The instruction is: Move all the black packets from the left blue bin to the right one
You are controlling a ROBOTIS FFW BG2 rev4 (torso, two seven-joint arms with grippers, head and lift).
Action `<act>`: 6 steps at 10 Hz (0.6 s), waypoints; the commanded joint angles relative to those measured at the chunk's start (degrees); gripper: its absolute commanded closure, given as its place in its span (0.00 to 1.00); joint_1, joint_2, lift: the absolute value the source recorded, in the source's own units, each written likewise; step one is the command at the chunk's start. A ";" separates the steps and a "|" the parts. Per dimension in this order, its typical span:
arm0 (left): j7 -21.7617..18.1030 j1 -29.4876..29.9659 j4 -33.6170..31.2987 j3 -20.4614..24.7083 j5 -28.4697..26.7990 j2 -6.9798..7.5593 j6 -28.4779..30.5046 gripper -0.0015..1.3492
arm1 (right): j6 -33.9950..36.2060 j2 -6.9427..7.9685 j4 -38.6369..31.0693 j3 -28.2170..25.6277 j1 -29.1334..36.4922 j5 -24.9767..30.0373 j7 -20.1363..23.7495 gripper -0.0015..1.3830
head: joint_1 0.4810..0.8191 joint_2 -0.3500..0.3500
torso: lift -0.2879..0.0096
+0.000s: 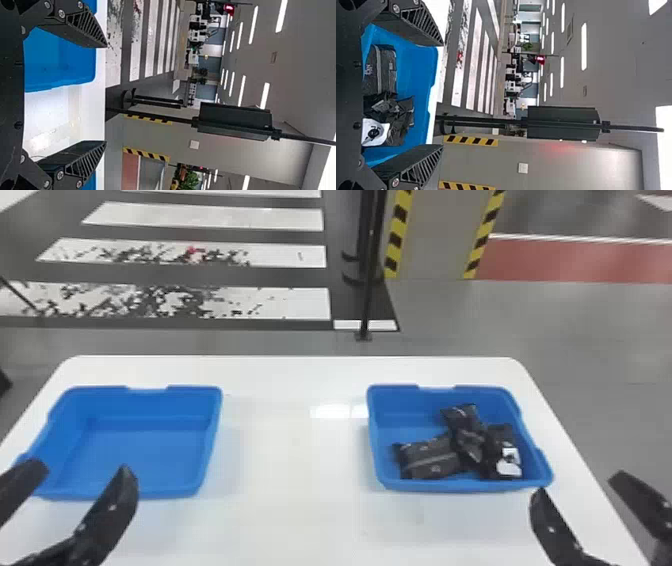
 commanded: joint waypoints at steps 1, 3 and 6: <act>0.01 0.03 -0.01 -0.14 -0.20 0.06 0.06 0.14 | 0.00 0.14 0.00 0.00 0.00 0.02 0.01 0.08 | 0.63 0.41 | 0.56; 0.01 0.03 -0.01 -0.03 -0.20 0.06 -0.09 0.14 | 0.14 0.14 0.00 0.00 0.00 -0.09 0.01 0.08 | 0.63 0.41 | 0.56; 0.01 0.03 -0.01 -0.03 -0.20 0.06 -0.23 0.14 | 0.14 0.14 -0.14 0.00 0.14 0.02 0.01 0.08 | 0.63 0.41 | 0.56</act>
